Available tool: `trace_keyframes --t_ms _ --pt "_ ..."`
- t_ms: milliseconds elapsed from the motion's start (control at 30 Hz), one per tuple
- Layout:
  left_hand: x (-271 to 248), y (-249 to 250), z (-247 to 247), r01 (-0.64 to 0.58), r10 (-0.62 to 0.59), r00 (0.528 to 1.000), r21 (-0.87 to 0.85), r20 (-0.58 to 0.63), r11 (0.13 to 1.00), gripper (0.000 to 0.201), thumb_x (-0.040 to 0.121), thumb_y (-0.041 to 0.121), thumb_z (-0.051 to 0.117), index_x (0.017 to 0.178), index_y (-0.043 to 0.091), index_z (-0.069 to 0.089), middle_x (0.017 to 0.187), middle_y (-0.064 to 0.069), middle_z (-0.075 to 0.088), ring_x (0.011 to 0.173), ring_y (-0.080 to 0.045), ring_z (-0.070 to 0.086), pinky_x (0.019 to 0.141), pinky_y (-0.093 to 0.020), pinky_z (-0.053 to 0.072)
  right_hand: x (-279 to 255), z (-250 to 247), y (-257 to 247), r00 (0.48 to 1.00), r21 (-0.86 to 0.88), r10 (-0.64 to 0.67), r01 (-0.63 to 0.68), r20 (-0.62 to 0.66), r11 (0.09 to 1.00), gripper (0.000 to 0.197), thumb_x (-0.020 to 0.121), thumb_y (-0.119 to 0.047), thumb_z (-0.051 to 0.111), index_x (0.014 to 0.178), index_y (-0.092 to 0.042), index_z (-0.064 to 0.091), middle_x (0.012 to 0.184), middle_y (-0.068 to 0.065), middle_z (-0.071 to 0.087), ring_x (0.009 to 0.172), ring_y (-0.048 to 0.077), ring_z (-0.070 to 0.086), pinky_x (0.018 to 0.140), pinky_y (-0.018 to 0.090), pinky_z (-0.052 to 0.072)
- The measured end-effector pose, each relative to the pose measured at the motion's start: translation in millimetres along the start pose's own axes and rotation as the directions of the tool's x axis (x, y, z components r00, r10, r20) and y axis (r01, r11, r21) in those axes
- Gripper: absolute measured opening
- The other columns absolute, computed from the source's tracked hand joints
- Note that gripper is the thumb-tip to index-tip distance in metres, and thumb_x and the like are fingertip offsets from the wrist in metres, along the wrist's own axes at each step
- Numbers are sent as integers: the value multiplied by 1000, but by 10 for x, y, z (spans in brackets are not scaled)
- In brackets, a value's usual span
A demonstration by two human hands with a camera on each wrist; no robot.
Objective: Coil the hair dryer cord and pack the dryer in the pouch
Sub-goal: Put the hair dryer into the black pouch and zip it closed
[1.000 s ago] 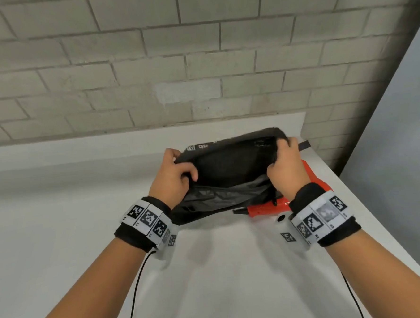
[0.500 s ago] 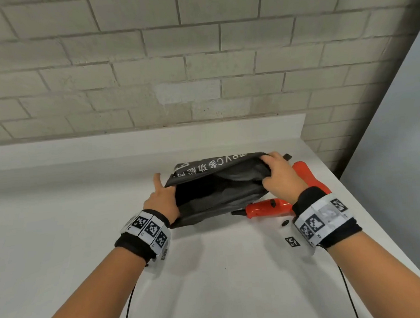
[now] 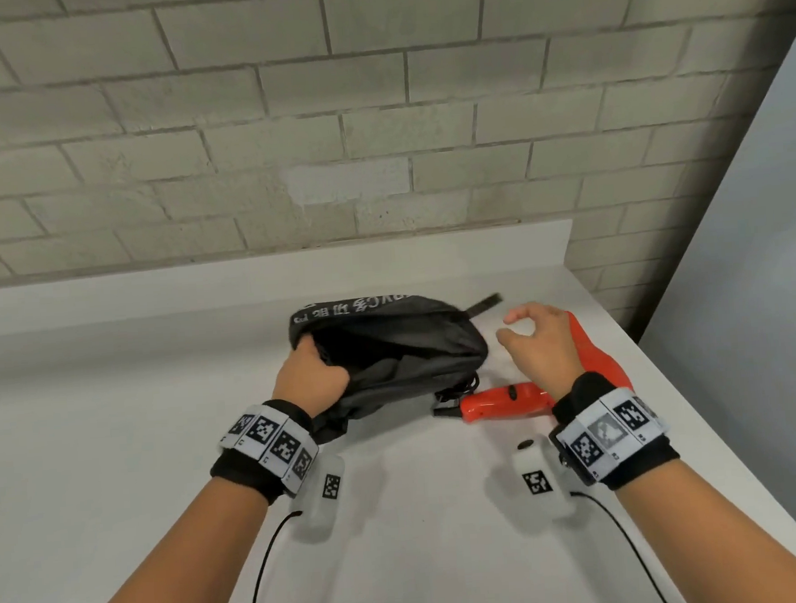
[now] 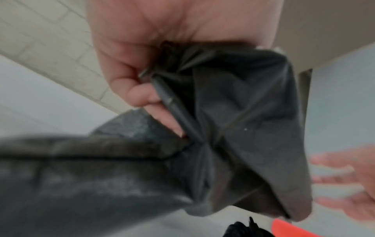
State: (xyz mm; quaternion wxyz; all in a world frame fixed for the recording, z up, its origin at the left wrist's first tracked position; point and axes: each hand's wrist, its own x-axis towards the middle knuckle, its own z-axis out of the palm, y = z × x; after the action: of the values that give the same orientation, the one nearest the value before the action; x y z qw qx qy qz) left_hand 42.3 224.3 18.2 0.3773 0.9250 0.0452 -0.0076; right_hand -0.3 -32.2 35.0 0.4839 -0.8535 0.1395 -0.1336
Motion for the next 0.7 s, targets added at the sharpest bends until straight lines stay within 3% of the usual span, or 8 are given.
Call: trace_keyframes --t_ms 67,133,200,267,367,467,600,700 --pt "50 -8 -33 81 -86 994 -78 -67 994 50 76 7 51 125 6 40 120 -21 55 111 -40 51 94 -40 40 -60 -9 50 994 -64 102 -100 37 993 18 82 -11 57 99 -16 54 120 13 39 79 16 52 79 23 37" --pt "112 -38 -47 139 -158 981 -159 -114 977 44 77 6 51 120 1 43 114 -22 56 109 -39 51 91 -39 40 -100 2 127 961 -240 230 -190 153 952 36 85 -17 53 121 -16 46 102 9 46 70 17 51 74 26 39" --pt "142 -72 -28 161 -181 978 -170 -106 972 46 77 9 52 121 0 43 112 -21 54 109 -40 51 91 -37 43 -137 24 206 910 -408 325 -204 255 890 55 89 -21 49 139 -13 26 100 9 57 85 23 57 76 27 41" --pt "147 -96 35 165 -169 985 -107 -28 981 58 74 17 55 129 4 40 127 -24 45 113 -42 48 98 -43 44 -176 57 283 868 -506 408 -226 284 833 69 90 -27 48 145 -11 10 130 17 51 109 30 56 87 30 43" --pt "84 -105 138 144 -148 986 49 82 988 65 79 19 56 139 14 32 145 -24 14 125 -43 37 112 -40 31 -196 102 370 843 -431 463 -323 275 843 82 84 -34 58 145 -11 8 144 22 34 128 38 41 106 43 36" --pt "-7 -82 188 112 -122 988 101 98 989 69 78 15 60 140 18 29 149 -21 -7 128 -44 33 114 -37 27 -140 124 407 827 -399 488 -362 279 842 72 88 -31 54 145 -10 14 145 22 33 131 37 38 109 45 33" --pt "-40 -81 220 42 -69 984 166 163 985 90 72 16 68 145 19 14 150 -19 -16 130 -41 34 113 -35 27 -29 129 387 771 -424 566 -426 291 799 59 94 -31 42 142 -12 16 138 20 37 119 38 50 103 44 42" --pt "-27 -77 228 3 -53 963 185 265 983 105 68 18 72 146 22 3 152 -16 -14 134 -37 31 112 -36 30 66 133 417 749 -359 613 -516 251 778 61 90 -36 50 136 -8 22 111 16 50 84 29 63 83 39 54"
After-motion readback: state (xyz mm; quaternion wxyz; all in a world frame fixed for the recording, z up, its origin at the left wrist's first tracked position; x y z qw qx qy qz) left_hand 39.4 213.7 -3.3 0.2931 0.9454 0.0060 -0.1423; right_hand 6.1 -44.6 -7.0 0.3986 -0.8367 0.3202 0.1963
